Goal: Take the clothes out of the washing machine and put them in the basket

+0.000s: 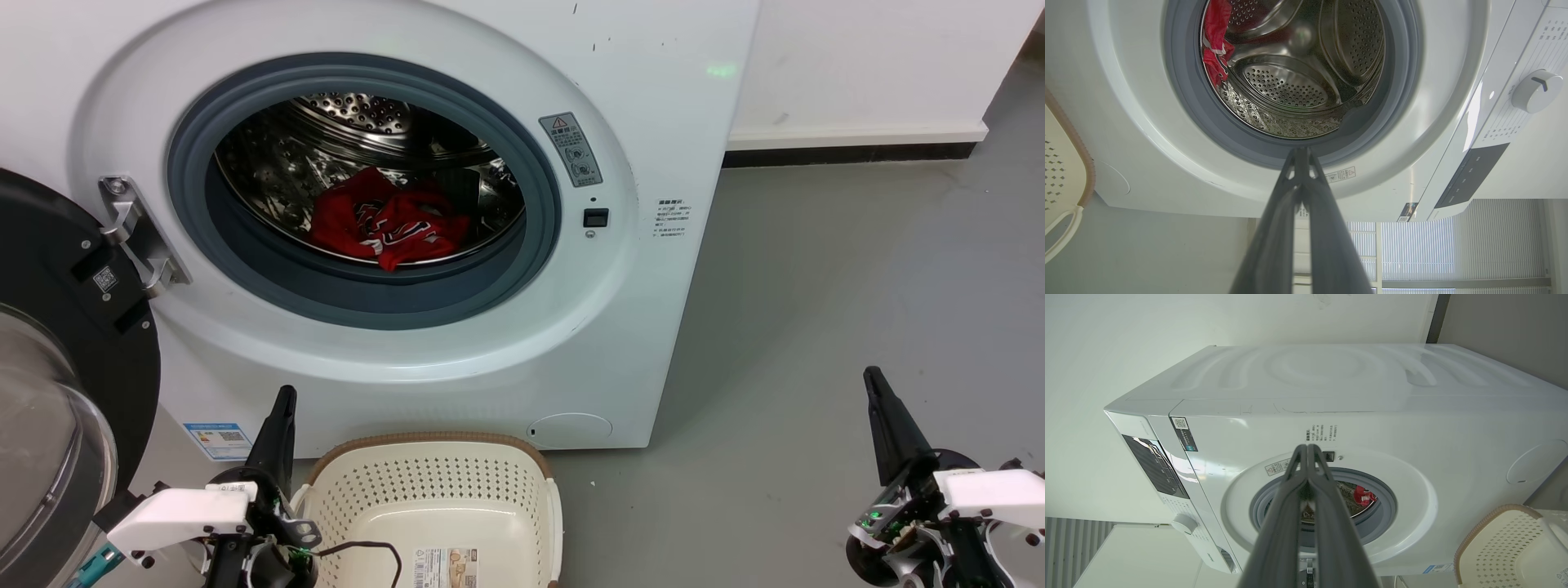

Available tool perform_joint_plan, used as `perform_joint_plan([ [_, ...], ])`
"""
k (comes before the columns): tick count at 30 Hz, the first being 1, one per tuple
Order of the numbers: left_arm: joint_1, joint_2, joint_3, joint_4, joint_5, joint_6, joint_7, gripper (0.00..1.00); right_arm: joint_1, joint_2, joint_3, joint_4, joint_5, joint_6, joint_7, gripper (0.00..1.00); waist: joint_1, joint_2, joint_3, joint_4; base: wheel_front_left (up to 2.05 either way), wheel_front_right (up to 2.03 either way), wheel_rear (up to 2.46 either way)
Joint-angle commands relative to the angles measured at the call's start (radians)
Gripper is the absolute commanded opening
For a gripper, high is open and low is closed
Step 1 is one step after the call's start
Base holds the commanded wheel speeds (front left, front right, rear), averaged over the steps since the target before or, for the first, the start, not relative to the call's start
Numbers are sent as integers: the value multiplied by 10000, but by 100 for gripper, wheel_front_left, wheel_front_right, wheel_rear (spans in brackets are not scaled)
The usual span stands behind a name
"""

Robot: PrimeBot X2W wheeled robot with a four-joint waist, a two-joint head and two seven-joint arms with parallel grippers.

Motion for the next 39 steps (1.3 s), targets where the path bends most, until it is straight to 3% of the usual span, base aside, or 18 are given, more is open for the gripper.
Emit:
perform_joint_plan([
  [1,-44,-19,25,-8,3,-44,38,0,-140,38,4,14,-44,-3,2,0,0,0,0,0,0,0,0],
  [26,-44,-19,24,-8,3,-45,38,0,-140,38,5,14,-44,-3,2,0,0,0,0,0,0,0,0],
  [27,0,0,-1,0,0,0,0,100,0,0,0,0,0,0,0,100,0,0,0,0,0,0,0],
  [39,-94,-1,-633,-193,508,6,-542,100,241,4,350,-355,-521,0,-535,100,0,0,12,8,0,0,0],
])
